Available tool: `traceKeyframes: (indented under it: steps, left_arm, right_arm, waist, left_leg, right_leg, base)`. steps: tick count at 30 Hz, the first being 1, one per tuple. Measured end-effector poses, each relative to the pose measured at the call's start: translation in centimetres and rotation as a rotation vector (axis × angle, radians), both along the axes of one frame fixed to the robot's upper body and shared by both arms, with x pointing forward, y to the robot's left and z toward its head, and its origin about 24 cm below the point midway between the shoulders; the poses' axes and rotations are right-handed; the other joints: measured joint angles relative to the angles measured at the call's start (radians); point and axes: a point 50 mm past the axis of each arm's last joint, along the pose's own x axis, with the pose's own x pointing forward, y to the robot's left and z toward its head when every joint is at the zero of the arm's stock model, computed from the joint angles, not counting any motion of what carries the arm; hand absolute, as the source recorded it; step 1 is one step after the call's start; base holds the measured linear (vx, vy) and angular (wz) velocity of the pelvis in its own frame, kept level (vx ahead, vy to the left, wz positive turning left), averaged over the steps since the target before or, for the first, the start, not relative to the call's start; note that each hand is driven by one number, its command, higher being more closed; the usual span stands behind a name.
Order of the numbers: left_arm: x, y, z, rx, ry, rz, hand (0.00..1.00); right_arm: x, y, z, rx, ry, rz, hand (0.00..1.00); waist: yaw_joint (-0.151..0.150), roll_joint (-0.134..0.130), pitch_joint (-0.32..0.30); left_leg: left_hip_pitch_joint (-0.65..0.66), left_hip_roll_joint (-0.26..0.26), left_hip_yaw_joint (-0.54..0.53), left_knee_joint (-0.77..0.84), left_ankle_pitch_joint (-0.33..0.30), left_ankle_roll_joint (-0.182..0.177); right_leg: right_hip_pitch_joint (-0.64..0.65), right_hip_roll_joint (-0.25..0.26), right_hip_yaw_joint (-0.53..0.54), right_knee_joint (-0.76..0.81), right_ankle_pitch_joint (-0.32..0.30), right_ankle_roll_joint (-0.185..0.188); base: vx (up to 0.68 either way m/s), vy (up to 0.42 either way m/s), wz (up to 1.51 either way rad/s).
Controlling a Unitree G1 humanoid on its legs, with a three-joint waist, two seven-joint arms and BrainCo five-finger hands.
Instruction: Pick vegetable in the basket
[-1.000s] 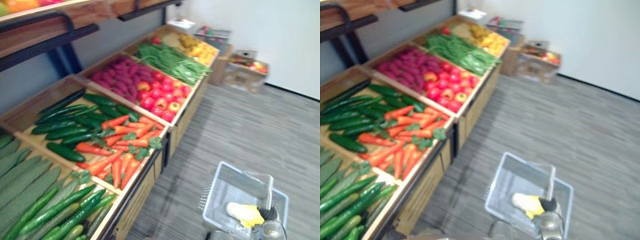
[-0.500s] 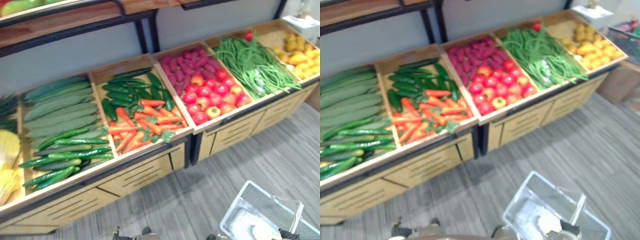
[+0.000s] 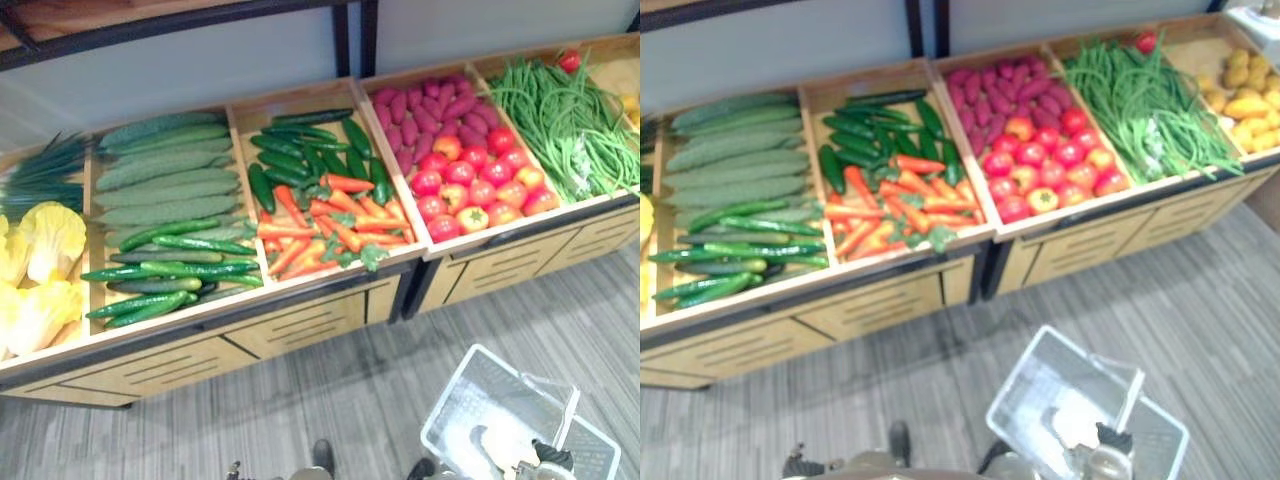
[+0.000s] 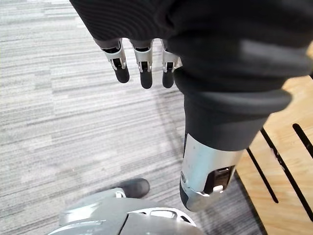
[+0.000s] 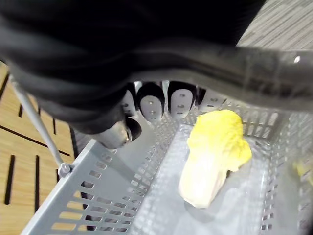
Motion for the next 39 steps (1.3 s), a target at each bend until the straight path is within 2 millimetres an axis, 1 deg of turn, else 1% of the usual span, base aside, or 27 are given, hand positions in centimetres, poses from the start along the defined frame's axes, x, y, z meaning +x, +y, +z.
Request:
traceKeyframes:
  steps: [1,2,3,4,5,6,7,8,9,10,11,12,13,14,15,16,17,18,20,23,25,26,27,30,32,36,39]
  left_arm:
    - [0.0,-0.1,0.0,-0.001,0.002,-0.011,0.0]
    - [0.2,0.1,0.1,0.009,0.002,-0.034,0.0]
    - [0.2,0.4,0.1,0.016,0.001,-0.042,0.0]
    - [0.5,0.7,0.3,0.028,-0.009,-0.053,0.0]
    - [0.6,0.8,0.4,0.031,-0.015,-0.055,0.0]
    - [1.6,0.7,0.7,0.036,-0.047,-0.071,0.0]
    - [1.9,0.8,0.7,0.041,-0.053,-0.071,0.0]
    - [2.5,0.8,0.9,0.04,-0.068,-0.07,0.0]
    - [3.2,0.7,1.0,0.039,-0.087,-0.066,0.0]
    - [3.4,0.7,1.1,0.039,-0.095,-0.062,0.0]
    - [3.9,0.5,1.1,0.038,-0.11,-0.043,0.0]
    - [4.0,0.5,1.2,0.038,-0.117,-0.035,0.0]
    - [4.1,0.8,1.3,0.042,-0.125,-0.019,0.0]
    - [3.8,0.1,1.0,0.017,-0.12,0.017,0.0]
    - [3.4,-0.4,0.8,0.001,-0.116,0.042,0.0]
    - [3.0,-0.7,0.6,-0.008,-0.112,0.067,0.0]
    - [2.5,-0.8,0.5,-0.011,-0.102,0.079,0.0]
    - [2.3,-0.8,0.4,-0.015,-0.099,0.092,0.0]
    - [1.8,-0.6,0.3,-0.027,-0.094,0.152,0.0]
    - [1.3,-0.3,0.3,-0.015,-0.091,0.213,0.0]
    - [0.9,-0.3,0.2,-0.012,-0.085,0.243,0.0]
    - [0.7,-0.3,0.2,-0.011,-0.08,0.254,0.0]
    - [0.6,-0.4,0.1,-0.012,-0.077,0.254,0.0]
    - [0.3,-0.6,0.0,-0.019,-0.064,0.245,0.0]
    - [0.4,-0.6,0.1,-0.02,-0.065,0.233,0.0]
    - [0.6,-0.5,0.1,-0.01,-0.061,0.204,0.0]
    - [0.8,-0.3,0.2,-0.003,-0.064,0.177,0.0]
  right_arm:
    - [-0.2,-0.2,0.1,-0.009,0.002,0.001,1.0]
    - [-0.1,-0.2,0.1,-0.012,-0.004,0.006,1.0]
    - [-0.1,0.0,0.1,-0.008,-0.002,0.005,1.0]
    - [-0.2,0.2,0.0,-0.003,-0.003,0.001,1.0]
    - [-0.2,0.1,0.0,-0.008,-0.003,-0.001,1.0]
    - [-0.4,0.2,0.0,-0.008,-0.001,-0.008,1.0]
    - [-0.6,0.3,-0.1,-0.005,0.0,-0.01,1.0]
    - [-0.9,0.3,-0.2,-0.007,0.003,-0.01,1.0]
    - [-1.1,0.3,-0.2,-0.01,0.005,-0.011,1.0]
    - [-1.1,0.3,-0.2,-0.01,0.005,-0.01,1.0]
    - [-1.0,0.4,-0.2,-0.006,0.003,-0.006,1.0]
    - [-1.1,0.4,-0.3,-0.001,0.008,-0.009,1.0]
    - [-1.5,0.7,-0.6,0.014,0.024,-0.017,1.0]
    - [-1.3,0.4,-0.6,0.019,0.021,-0.051,1.0]
    - [-1.5,0.1,-0.5,0.018,0.013,-0.094,1.0]
    - [-1.6,-0.4,-0.4,0.015,0.012,-0.116,1.0]
    - [-2.0,-0.3,-0.6,0.028,0.023,-0.137,1.0]
    - [-2.3,-0.1,-0.8,0.038,0.029,-0.15,1.0]
    - [-3.8,0.2,-1.4,0.08,0.047,-0.242,1.0]
    - [-5.9,0.1,-1.7,0.112,0.054,-0.372,1.0]
    - [-6.8,0.0,-1.8,0.124,0.053,-0.434,1.0]
    - [-7.9,0.0,-1.9,0.13,0.06,-0.487,1.0]
    - [-8.4,0.0,-1.9,0.132,0.063,-0.509,1.0]
    - [-10.0,0.1,-2.0,0.142,0.085,-0.563,1.0]
    - [-9.9,0.1,-2.0,0.143,0.088,-0.559,1.0]
    - [-9.2,-0.2,-1.8,0.134,0.07,-0.536,1.0]
    - [-7.8,-0.1,-1.8,0.134,0.052,-0.486,1.0]
  waist:
    - [0.002,0.002,-0.001]
    - [0.004,-0.01,-0.001]
    - [0.004,-0.018,0.0]
    - [0.001,-0.028,0.005]
    - [-0.004,-0.029,0.006]
    - [-0.016,-0.014,0.005]
    - [-0.016,-0.018,0.006]
    - [-0.014,-0.021,0.005]
    - [-0.015,-0.02,0.005]
    - [-0.015,-0.02,0.006]
    - [-0.015,-0.022,0.004]
    - [-0.015,-0.027,0.002]
    - [-0.016,-0.051,-0.004]
    - [-0.01,-0.009,0.006]
    - [-0.01,0.008,-0.001]
    - [-0.009,0.026,-0.005]
    - [-0.014,0.036,-0.009]
    - [-0.016,0.038,-0.01]
    - [-0.024,0.039,-0.012]
    - [-0.041,0.041,-0.024]
    - [-0.041,0.036,-0.024]
    - [-0.042,0.038,-0.028]
    - [-0.042,0.036,-0.03]
    - [-0.053,0.042,-0.056]
    - [-0.066,0.042,-0.062]
    - [-0.065,0.051,-0.072]
    - [-0.065,0.058,-0.077]
  left_leg:
    - [0.02,0.0,0.006,0.023,-0.026,-0.001]
    - [0.035,-0.001,0.009,0.051,-0.052,-0.001]
    - [0.039,-0.001,0.004,0.066,-0.062,-0.001]
    - [0.056,0.004,-0.021,0.084,-0.081,0.004]
    - [0.066,0.009,-0.039,0.089,-0.088,0.005]
    - [0.081,0.04,-0.07,0.105,-0.104,0.004]
    - [0.081,0.052,-0.086,0.112,-0.106,0.003]
    - [0.081,0.068,-0.121,0.112,-0.105,-0.007]
    - [0.082,0.083,-0.15,0.107,-0.106,-0.009]
    - [0.084,0.088,-0.161,0.105,-0.107,-0.011]
    - [0.087,0.093,-0.182,0.096,-0.111,-0.022]
    - [0.088,0.093,-0.191,0.093,-0.113,-0.037]
    - [0.097,0.085,-0.204,0.091,-0.123,-0.068]
    - [0.116,0.125,-0.213,0.086,-0.132,-0.097]
    - [0.117,0.143,-0.193,0.091,-0.119,-0.11]
    - [0.121,0.162,-0.169,0.093,-0.098,-0.114]
    - [0.124,0.181,-0.161,0.091,-0.064,-0.12]
    - [0.126,0.19,-0.161,0.091,-0.045,-0.123]
    - [0.132,0.219,-0.167,0.096,0.021,-0.122]
    - [0.129,0.224,-0.162,0.122,0.088,-0.117]
    - [0.116,0.226,-0.146,0.158,0.095,-0.109]
    - [0.112,0.226,-0.131,0.197,0.096,-0.108]
    - [0.113,0.226,-0.121,0.208,0.096,-0.108]
    - [0.11,0.22,-0.047,0.229,0.1,-0.106]
    - [0.096,0.209,-0.027,0.238,0.101,-0.105]
    - [0.104,0.185,0.004,0.217,0.101,-0.106]
    - [0.136,0.177,0.06,0.16,0.087,-0.123]
  right_leg:
    - [-0.039,-0.038,0.045,0.139,0.0,0.004]
    - [-0.094,-0.076,0.108,0.295,0.021,0.007]
    - [-0.123,-0.088,0.144,0.365,0.046,0.008]
    - [-0.175,-0.101,0.215,0.49,0.127,0.027]
    - [-0.203,-0.098,0.251,0.546,0.188,0.046]
    - [-0.263,-0.061,0.315,0.616,0.168,0.067]
    - [-0.267,-0.051,0.318,0.598,0.108,0.059]
    - [-0.277,-0.025,0.316,0.515,0.045,0.024]
    - [-0.279,-0.007,0.32,0.398,0.036,0.009]
    - [-0.281,0.001,0.332,0.332,0.037,0.01]
    - [-0.272,0.013,0.384,0.146,0.056,0.025]
    - [-0.263,0.015,0.411,0.072,0.071,0.024]
    - [-0.242,0.011,0.438,-0.015,0.136,0.012]
    - [-0.232,0.039,0.414,0.013,0.148,0.027]
    - [-0.234,0.055,0.403,0.026,0.109,0.011]
    - [-0.235,0.068,0.388,0.047,0.083,-0.002]
    - [-0.228,0.083,0.374,0.06,0.06,-0.019]
    - [-0.219,0.091,0.363,0.058,0.052,-0.027]
    - [-0.171,0.116,0.331,0.036,0.031,-0.049]
    - [-0.105,0.128,0.3,-0.016,0.028,-0.055]
    - [-0.077,0.131,0.296,-0.039,0.029,-0.055]
    - [-0.046,0.129,0.292,-0.06,0.029,-0.055]
    - [-0.034,0.125,0.291,-0.068,0.029,-0.055]
    - [-0.01,0.103,0.282,-0.087,0.032,-0.051]
    - [-0.012,0.09,0.282,-0.104,0.044,-0.043]
    - [-0.017,0.094,0.329,-0.177,0.109,-0.031]
    - [-0.043,0.099,0.365,-0.206,0.147,-0.029]
  base:
    - [0.13,0.088,-0.02]
    - [0.13,0.09,-0.03]
    - [0.15,0.066,0.12]
    - [0.14,0.015,0.24]
    - [0.27,-0.017,0.55]
    - [0.24,-0.038,0.57]
    - [0.28,-0.081,0.81]
    - [0.22,-0.123,0.83]
    - [0.23,-0.15,0.82]
    - [0.31,-0.268,0.87]
    - [0.28,-0.268,0.69]
    - [0.36,-0.383,0.83]
    - [0.24,-0.296,0.56]
    - [0.3,-0.339,0.47]
    - [0.29,-0.303,0.2]
    - [0.34,-0.35,0.14]
    - [0.27,-0.303,0.09]
    - [0.24,-0.296,0.15]
    - [0.21,-0.251,0.23]
    - [0.17,-0.176,0.28]
    - [0.13,-0.11,0.1]
    - [0.12,-0.055,0.07]
    - [0.11,0.0,0.11]
    - [0.06,0.041,0.1]
    - [0.03,0.07,0.03]
    - [-0.01,0.065,-0.3]
    - [-0.04,0.122,-0.44]
